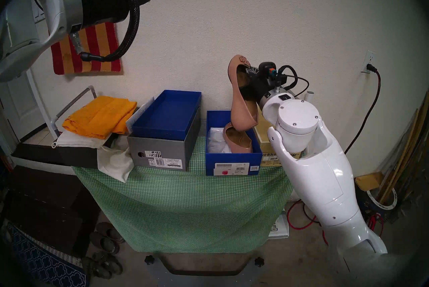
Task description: Put shoes into shoe box
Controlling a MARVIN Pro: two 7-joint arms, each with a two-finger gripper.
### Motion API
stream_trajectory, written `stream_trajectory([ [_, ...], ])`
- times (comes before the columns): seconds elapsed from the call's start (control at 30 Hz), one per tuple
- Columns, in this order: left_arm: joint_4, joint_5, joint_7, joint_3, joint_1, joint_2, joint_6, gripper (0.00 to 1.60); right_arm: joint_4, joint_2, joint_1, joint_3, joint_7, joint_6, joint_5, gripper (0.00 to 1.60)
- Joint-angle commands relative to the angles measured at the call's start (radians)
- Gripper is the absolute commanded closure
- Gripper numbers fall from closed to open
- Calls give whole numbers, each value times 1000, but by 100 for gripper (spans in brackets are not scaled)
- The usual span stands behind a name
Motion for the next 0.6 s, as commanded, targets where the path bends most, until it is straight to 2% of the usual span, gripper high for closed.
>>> stream_trajectory([
  [0.0,2,0,-4,-1,-1,3,-2,0,36,-10,-45,-50,-3,-37,-23,160],
  [0.17,2,0,-5,0,-2,3,-1,0,86,-48,-32,-104,-23,-62,-52,160],
  [0.57,2,0,-6,2,-4,3,-2,0,229,-92,27,-151,-38,-121,-91,160],
])
